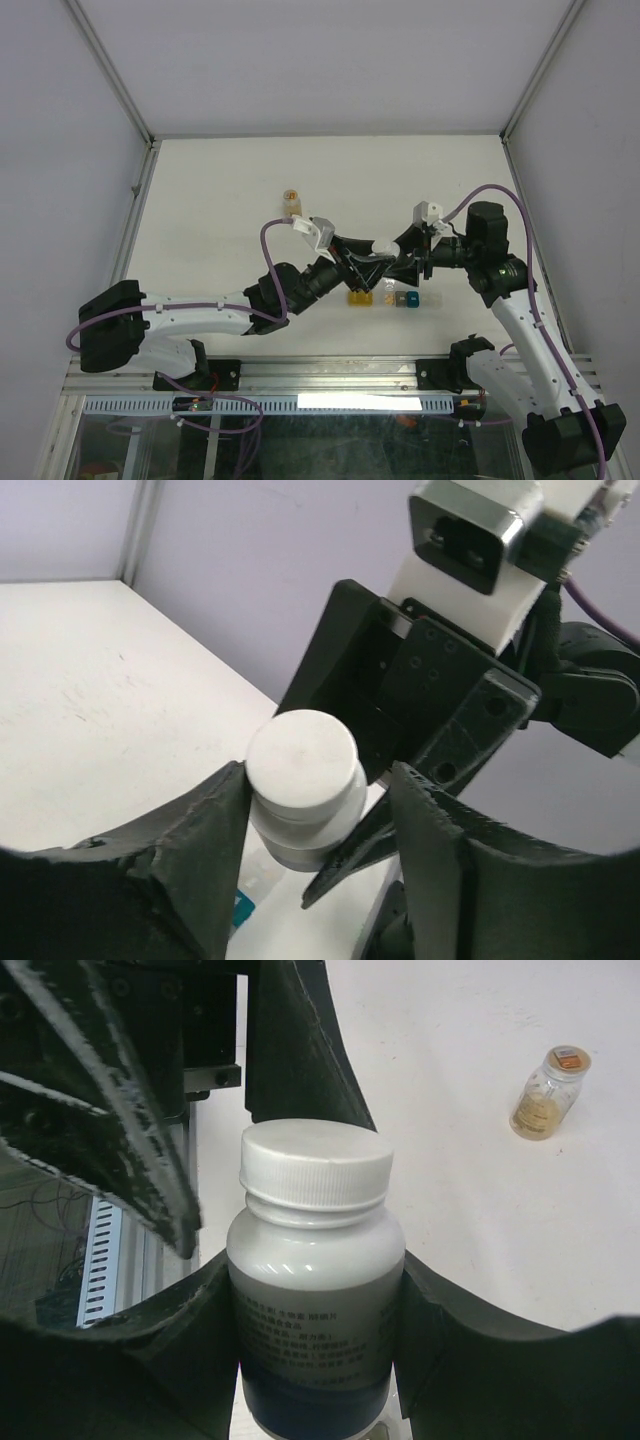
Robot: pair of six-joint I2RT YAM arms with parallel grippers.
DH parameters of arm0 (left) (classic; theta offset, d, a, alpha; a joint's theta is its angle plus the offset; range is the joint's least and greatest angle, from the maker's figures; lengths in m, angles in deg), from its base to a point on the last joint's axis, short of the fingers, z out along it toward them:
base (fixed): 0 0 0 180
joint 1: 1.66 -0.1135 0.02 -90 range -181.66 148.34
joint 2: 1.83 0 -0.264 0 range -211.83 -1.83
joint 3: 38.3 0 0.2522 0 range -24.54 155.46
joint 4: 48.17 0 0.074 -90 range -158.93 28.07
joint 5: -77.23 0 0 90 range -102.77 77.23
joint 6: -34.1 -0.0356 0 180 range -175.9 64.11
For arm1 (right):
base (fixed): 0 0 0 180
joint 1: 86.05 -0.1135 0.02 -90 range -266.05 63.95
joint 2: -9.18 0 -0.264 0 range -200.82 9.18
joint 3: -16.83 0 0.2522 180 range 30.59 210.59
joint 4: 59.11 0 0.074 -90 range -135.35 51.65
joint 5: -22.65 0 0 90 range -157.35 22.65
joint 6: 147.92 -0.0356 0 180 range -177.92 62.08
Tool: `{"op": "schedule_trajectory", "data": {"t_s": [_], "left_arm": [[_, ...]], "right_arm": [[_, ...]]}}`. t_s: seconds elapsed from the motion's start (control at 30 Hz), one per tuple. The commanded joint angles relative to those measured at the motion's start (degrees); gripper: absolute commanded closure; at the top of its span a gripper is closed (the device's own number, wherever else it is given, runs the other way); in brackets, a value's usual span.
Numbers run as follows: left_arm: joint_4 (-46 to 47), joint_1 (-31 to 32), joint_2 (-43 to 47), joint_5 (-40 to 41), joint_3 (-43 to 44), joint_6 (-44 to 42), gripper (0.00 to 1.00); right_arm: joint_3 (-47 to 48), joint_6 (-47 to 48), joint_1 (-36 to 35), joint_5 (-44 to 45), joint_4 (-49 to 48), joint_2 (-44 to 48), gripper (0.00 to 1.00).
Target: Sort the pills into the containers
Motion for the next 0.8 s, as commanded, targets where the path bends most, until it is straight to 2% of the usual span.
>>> {"op": "schedule_trajectory", "data": {"t_s": [0.0,0.23,0.47,0.6,0.77], "left_arm": [[-3.0,1.6,2.0,-3.7,0.3,-0.1,0.36],[-6.0,1.6,5.0,-2.4,-1.0,-0.1,0.11],[-10.0,1.4,12.6,-1.1,-5.2,-1.1,0.03],[-13.1,-0.3,17.9,-10.5,-4.6,-4.1,0.01],[-21.3,-10.5,17.8,-29.8,1.7,-0.8,0.01]], "right_arm": [[0.8,-1.3,0.4,-0.1,-4.0,-0.1,1.00],[0.8,-1.0,0.4,-0.5,-3.8,-0.1,1.00],[0.8,0.2,0.5,-2.0,-3.0,-0.1,1.00],[0.9,2.0,0.4,-4.7,-1.7,-0.6,1.00],[1.1,4.0,0.4,-9.3,0.3,-1.2,1.00]]}}
